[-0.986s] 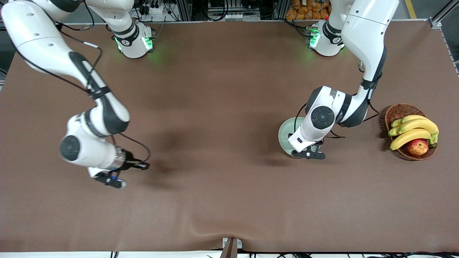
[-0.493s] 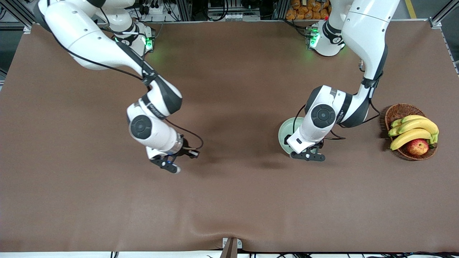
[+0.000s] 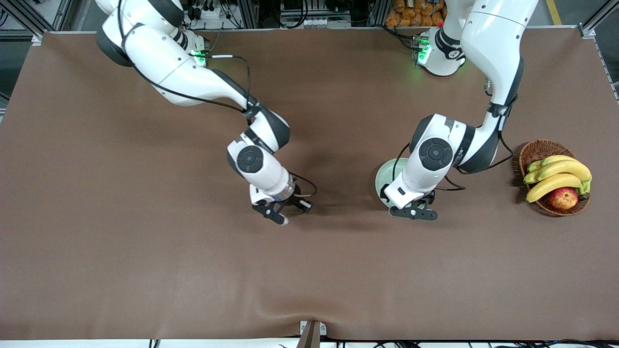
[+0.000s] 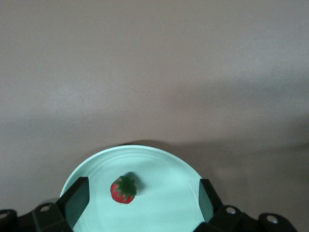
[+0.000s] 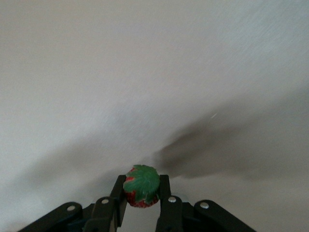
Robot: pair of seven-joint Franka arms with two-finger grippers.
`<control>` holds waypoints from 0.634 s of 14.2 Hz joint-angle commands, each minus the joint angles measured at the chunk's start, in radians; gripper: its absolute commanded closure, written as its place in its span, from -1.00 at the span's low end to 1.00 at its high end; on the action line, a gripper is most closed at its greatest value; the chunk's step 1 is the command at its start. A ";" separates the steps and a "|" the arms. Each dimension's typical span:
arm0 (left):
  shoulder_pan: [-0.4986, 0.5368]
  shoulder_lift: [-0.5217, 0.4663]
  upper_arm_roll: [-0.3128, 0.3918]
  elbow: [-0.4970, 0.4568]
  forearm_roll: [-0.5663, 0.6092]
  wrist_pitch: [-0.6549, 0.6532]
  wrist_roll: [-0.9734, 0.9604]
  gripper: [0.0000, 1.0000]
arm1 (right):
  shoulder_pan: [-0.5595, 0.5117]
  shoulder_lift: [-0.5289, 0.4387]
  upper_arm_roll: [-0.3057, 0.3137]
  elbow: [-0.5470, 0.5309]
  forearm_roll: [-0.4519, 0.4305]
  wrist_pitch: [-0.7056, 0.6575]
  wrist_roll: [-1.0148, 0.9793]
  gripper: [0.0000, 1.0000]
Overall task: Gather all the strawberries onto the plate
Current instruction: 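Set the third strawberry mid-table with the right gripper while the left gripper withdraws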
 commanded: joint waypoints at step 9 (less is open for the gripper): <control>-0.008 0.037 -0.056 0.096 -0.068 0.004 -0.018 -1.00 | 0.017 -0.017 -0.076 0.071 -0.019 -0.054 0.039 -1.00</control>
